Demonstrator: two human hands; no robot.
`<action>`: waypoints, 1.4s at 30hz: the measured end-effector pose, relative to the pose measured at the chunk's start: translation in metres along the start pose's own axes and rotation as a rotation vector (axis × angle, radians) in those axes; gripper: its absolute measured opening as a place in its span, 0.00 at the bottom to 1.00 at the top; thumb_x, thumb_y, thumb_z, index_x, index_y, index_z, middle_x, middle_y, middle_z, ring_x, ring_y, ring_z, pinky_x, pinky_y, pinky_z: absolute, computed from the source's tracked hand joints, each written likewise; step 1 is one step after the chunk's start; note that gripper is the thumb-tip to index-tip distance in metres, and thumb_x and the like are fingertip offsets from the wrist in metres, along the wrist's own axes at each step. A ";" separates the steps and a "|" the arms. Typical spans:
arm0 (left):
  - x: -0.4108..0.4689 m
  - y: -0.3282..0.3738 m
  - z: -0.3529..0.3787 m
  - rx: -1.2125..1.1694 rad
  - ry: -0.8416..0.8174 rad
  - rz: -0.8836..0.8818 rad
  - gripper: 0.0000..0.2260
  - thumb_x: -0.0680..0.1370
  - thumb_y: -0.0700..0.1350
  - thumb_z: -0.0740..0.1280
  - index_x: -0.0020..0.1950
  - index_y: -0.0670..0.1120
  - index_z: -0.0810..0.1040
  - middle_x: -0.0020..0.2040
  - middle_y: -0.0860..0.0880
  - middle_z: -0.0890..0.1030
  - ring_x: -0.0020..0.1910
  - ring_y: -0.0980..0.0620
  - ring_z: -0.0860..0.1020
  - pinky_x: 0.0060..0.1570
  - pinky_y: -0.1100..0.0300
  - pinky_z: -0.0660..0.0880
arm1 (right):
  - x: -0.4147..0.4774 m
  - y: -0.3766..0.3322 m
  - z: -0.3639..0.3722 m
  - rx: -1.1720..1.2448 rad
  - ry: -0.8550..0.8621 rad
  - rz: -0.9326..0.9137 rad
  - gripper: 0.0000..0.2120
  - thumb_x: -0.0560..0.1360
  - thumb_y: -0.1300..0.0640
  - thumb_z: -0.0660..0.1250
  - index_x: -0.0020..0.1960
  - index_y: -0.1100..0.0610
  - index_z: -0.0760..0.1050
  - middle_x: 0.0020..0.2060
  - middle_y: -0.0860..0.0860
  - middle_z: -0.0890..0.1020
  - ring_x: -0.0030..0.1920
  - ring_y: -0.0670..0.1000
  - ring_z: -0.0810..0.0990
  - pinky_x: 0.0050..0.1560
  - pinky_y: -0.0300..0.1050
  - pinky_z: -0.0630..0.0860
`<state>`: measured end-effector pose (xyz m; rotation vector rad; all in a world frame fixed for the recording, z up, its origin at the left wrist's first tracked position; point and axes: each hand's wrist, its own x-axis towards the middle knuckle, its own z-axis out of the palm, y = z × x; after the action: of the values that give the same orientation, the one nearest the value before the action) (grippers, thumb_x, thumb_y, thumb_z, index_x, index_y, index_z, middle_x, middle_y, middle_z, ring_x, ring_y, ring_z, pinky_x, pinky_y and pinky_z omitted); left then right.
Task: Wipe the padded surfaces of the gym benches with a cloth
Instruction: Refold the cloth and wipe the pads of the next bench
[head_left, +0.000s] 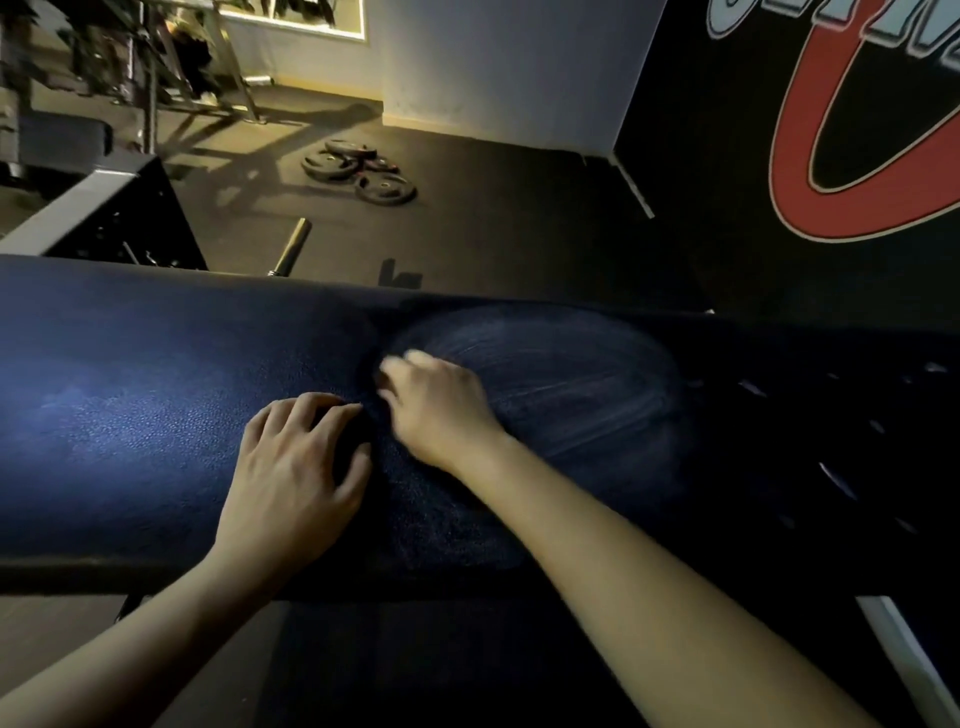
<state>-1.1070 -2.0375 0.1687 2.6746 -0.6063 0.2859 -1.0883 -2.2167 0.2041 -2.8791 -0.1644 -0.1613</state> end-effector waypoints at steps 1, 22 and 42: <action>0.000 0.000 0.000 -0.003 -0.005 0.001 0.19 0.78 0.57 0.59 0.64 0.52 0.79 0.60 0.52 0.77 0.62 0.46 0.73 0.69 0.47 0.65 | -0.018 0.020 -0.004 -0.022 0.035 0.025 0.10 0.82 0.52 0.62 0.59 0.55 0.77 0.53 0.55 0.81 0.51 0.59 0.81 0.44 0.49 0.73; -0.001 0.001 -0.001 0.014 -0.010 -0.009 0.20 0.78 0.58 0.59 0.65 0.53 0.79 0.62 0.54 0.76 0.63 0.49 0.73 0.69 0.50 0.65 | -0.012 0.085 -0.018 -0.042 0.043 0.014 0.12 0.81 0.52 0.65 0.63 0.53 0.78 0.57 0.51 0.81 0.55 0.57 0.80 0.51 0.49 0.76; 0.001 -0.005 0.003 -0.013 0.019 0.005 0.18 0.78 0.59 0.61 0.65 0.54 0.78 0.61 0.56 0.76 0.63 0.51 0.73 0.71 0.51 0.64 | 0.125 0.063 -0.001 0.011 0.062 0.278 0.10 0.81 0.57 0.65 0.61 0.56 0.79 0.59 0.56 0.80 0.59 0.58 0.79 0.48 0.45 0.70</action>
<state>-1.1038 -2.0343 0.1649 2.6551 -0.6066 0.3073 -0.9569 -2.2654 0.2054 -2.8436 0.2443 -0.1956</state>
